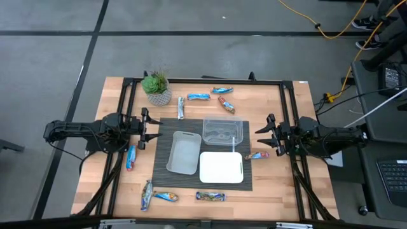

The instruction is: Pick and place Granola Bars by type

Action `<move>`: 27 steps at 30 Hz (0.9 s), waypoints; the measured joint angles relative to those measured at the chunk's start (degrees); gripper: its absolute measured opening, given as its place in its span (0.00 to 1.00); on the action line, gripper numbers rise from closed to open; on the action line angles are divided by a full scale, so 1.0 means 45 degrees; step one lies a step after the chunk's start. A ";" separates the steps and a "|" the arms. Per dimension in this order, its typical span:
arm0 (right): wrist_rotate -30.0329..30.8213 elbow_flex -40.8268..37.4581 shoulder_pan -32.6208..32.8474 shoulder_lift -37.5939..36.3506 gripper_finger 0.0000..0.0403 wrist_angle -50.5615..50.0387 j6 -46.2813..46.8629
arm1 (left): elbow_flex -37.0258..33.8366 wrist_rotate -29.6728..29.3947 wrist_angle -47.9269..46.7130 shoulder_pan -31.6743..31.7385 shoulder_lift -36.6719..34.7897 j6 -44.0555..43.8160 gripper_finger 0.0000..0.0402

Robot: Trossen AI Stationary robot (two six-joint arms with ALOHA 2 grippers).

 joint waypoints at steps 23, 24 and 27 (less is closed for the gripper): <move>0.0010 0.0005 0.0000 0.0000 0.44 0.0126 -0.0632 | 0.0000 -0.0401 0.0508 0.0005 -0.0005 0.0000 0.55; 0.0010 0.0005 0.0002 0.0002 0.44 0.0177 -0.0641 | 0.0000 -0.0411 0.0573 0.0005 -0.0005 0.0000 0.55; 0.0010 0.0005 0.0004 0.0000 0.44 0.0420 -0.0661 | 0.0005 -0.0418 0.0660 0.0005 -0.0005 0.0000 0.55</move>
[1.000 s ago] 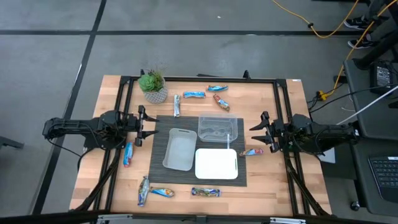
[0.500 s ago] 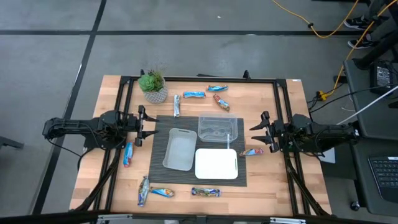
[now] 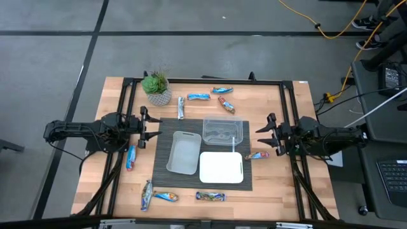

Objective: Pick and place Granola Bars by type
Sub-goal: Put the red granola bar into the transparent bin

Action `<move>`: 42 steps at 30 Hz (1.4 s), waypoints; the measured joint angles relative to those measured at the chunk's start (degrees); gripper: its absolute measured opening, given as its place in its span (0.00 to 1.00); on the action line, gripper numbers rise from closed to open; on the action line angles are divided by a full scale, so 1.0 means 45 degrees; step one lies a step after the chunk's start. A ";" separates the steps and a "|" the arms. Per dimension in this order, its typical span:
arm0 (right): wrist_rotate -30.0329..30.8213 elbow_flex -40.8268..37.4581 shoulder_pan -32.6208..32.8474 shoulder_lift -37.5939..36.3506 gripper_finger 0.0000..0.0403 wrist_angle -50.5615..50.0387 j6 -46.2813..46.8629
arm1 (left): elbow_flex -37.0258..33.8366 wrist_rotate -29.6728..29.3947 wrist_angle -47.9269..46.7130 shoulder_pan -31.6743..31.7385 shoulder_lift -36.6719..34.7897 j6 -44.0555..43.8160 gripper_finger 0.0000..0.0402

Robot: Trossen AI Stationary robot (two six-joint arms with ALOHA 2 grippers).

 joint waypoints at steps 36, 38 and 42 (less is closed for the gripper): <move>0.3896 0.5630 0.1692 0.3904 0.79 -0.6102 0.2907 | -0.0005 -0.4360 -0.1451 0.0000 0.0097 0.0005 0.55; 0.4319 0.7109 0.1986 0.5157 0.78 -0.8074 0.3873 | -0.0002 -0.4243 -0.1471 -0.0003 0.0097 0.0005 0.55; 0.4219 0.9534 0.2652 0.8010 0.75 -1.1696 0.5950 | -0.0005 -0.4240 -0.1471 0.0000 0.0097 0.0005 0.55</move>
